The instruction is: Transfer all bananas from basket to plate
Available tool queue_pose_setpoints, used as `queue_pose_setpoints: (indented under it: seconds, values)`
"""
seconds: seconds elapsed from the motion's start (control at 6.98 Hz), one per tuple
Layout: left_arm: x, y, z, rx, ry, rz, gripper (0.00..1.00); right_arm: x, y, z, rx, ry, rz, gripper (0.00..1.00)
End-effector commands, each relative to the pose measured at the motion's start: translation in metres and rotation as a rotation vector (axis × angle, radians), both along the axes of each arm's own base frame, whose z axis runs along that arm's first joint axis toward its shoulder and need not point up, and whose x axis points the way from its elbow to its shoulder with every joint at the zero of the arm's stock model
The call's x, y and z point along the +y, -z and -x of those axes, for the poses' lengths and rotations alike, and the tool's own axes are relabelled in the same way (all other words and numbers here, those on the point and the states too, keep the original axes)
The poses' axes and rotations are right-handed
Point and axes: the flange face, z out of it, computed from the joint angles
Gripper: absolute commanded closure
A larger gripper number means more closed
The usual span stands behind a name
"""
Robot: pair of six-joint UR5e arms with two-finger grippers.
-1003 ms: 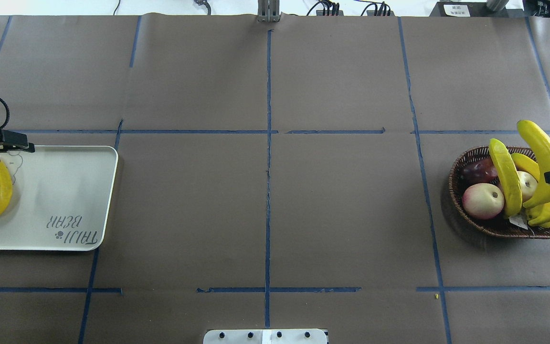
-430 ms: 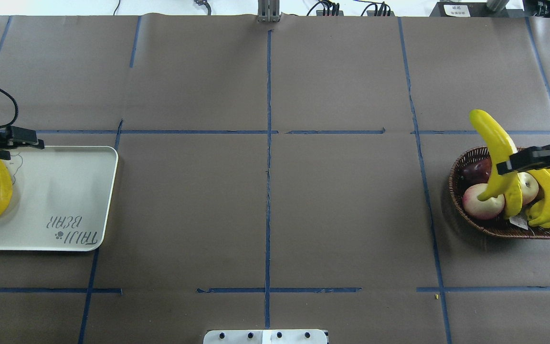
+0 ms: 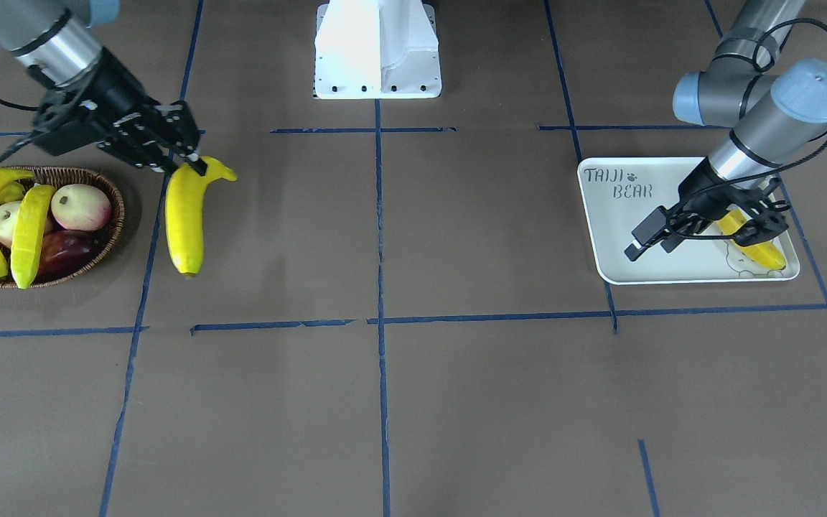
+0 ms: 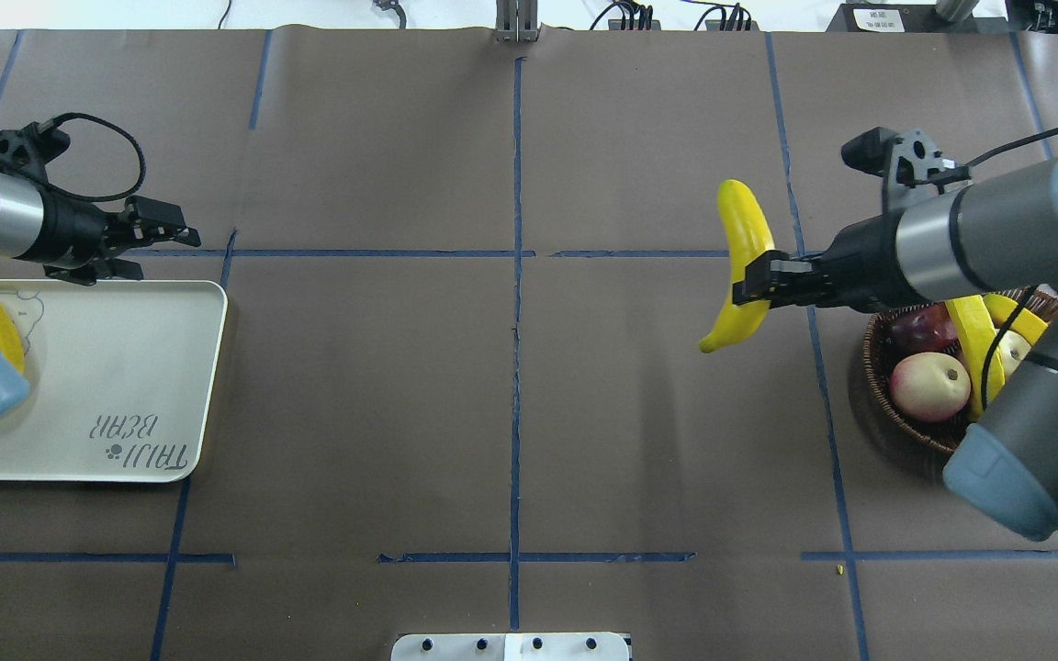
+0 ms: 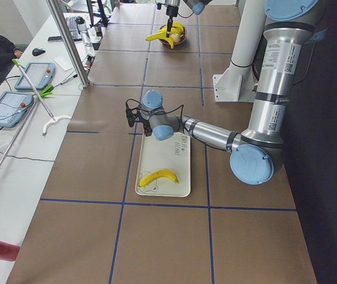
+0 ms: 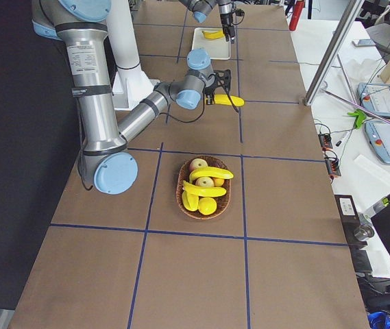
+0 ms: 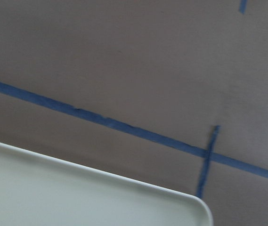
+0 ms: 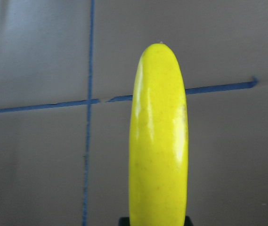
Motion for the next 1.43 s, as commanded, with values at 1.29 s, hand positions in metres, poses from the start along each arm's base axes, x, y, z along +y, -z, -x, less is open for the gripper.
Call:
queue_pose_setpoints:
  seconds: [1.29]
  values:
    - [0.104,0.293,-0.182,0.467,-0.105,0.074,0.01,0.089,0.102,0.105,-0.236,-0.036,-0.037,0.99]
